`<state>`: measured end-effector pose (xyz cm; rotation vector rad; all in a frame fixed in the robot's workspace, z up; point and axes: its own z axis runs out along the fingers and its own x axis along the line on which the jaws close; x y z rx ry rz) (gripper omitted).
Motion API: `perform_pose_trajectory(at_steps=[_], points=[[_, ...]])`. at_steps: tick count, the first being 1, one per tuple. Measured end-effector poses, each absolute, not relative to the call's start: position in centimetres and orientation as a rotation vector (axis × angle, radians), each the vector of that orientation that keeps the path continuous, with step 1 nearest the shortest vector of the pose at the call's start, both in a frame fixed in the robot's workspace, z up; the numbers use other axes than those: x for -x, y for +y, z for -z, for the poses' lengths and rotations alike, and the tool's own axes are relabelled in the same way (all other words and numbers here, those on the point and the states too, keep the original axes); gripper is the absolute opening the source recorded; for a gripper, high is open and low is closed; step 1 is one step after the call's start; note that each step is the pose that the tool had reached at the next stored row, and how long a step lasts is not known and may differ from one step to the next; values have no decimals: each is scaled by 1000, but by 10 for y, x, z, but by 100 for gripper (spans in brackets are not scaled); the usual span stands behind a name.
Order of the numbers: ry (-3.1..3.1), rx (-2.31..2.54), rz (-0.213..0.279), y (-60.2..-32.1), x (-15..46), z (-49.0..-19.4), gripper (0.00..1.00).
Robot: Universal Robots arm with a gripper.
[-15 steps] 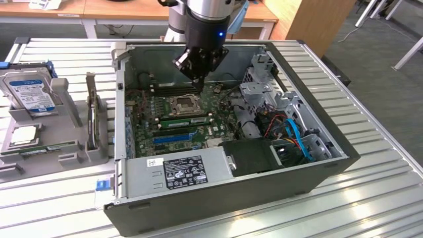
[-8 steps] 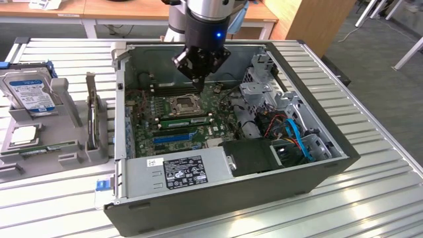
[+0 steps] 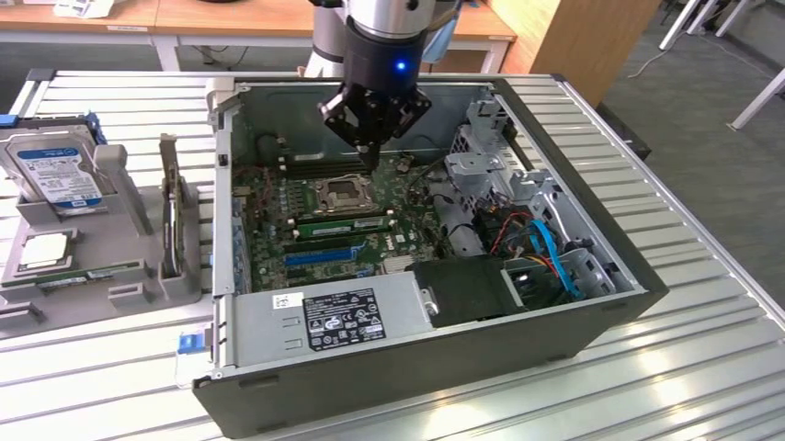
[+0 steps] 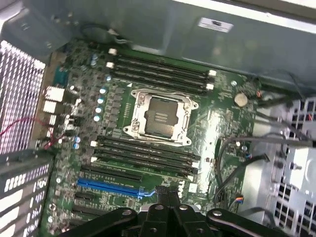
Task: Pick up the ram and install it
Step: 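Press down the ram until it locks into place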
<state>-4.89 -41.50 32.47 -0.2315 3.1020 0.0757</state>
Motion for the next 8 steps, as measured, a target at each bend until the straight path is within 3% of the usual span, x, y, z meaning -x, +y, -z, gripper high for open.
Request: perform_pose_trajectory(at_steps=[8], points=[[3107,25,-72,-415,49,-324,10]])
